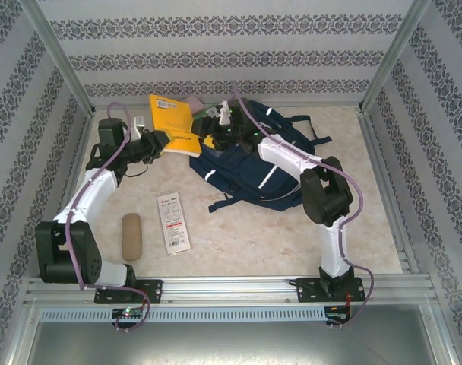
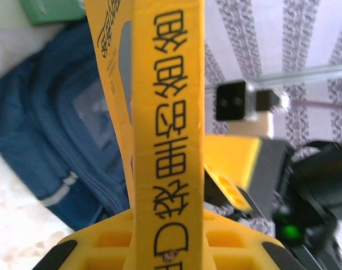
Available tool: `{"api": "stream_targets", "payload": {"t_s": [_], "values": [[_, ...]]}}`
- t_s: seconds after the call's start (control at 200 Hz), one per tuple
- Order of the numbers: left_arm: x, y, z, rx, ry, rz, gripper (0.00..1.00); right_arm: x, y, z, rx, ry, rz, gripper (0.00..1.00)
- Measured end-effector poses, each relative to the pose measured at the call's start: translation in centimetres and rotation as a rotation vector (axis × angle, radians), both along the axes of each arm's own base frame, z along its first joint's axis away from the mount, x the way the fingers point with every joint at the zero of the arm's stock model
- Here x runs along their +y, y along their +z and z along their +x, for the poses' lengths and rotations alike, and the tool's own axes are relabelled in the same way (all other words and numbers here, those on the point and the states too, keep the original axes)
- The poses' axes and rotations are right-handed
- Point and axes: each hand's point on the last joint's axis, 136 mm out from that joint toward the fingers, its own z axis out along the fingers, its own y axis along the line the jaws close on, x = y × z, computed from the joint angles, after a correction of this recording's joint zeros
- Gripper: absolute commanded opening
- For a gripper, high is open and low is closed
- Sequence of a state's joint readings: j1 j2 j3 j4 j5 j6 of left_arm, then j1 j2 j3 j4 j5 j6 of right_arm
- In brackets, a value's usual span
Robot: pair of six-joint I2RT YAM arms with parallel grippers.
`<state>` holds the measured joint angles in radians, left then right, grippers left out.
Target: Pack books, pencil case, and school supplies into a backpack
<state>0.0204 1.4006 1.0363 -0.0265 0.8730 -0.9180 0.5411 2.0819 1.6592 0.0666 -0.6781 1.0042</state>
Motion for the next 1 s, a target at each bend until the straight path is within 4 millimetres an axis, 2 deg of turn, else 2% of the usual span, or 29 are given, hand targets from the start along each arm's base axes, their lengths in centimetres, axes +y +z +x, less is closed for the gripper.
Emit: {"api": "stream_targets", "payload": {"t_s": [0.095,0.195,0.36,0.495,0.605,0.684,0.819,0.899,0.964,0.999], "values": [[-2.1,1.8,-0.1,-0.045,-0.055,-0.008,0.0,-0.3,0.1,-0.2,0.032,0.003,0.058,0.79],[-2.7,2.9,0.0,-0.065,-0.065,-0.022,0.0,-0.7,1.1,-0.3,0.038,-0.008,0.118,0.79],[-3.8,3.1,0.6,-0.075,-0.091,-0.04,0.0,-1.2,3.1,-0.7,0.043,-0.004,0.23,0.83],[-5.2,2.8,0.6,-0.077,-0.134,-0.05,0.0,-1.0,4.9,-1.3,0.065,0.026,0.334,0.8],[-5.3,3.4,0.7,-0.098,-0.139,-0.054,0.0,-1.6,6.3,-1.3,0.064,0.038,0.399,0.62],[-5.3,3.7,0.8,-0.111,-0.139,-0.052,0.0,-2.2,7.0,-1.2,0.057,0.04,0.43,0.53],[-5.5,3.5,0.5,-0.107,-0.155,-0.047,0.0,-3.0,6.6,-1.6,0.059,0.032,0.439,0.0],[-5.7,2.8,0.5,-0.082,-0.169,-0.049,0.02,-3.5,6.7,-1.8,0.059,0.016,0.436,0.0],[-6.0,2.8,0.5,-0.078,-0.181,-0.044,0.18,-4.1,6.5,-1.8,0.064,-0.004,0.431,0.0],[-6.2,2.7,0.4,-0.074,-0.189,-0.039,0.33,-4.4,6.4,-1.9,0.068,-0.012,0.428,0.0]]}}
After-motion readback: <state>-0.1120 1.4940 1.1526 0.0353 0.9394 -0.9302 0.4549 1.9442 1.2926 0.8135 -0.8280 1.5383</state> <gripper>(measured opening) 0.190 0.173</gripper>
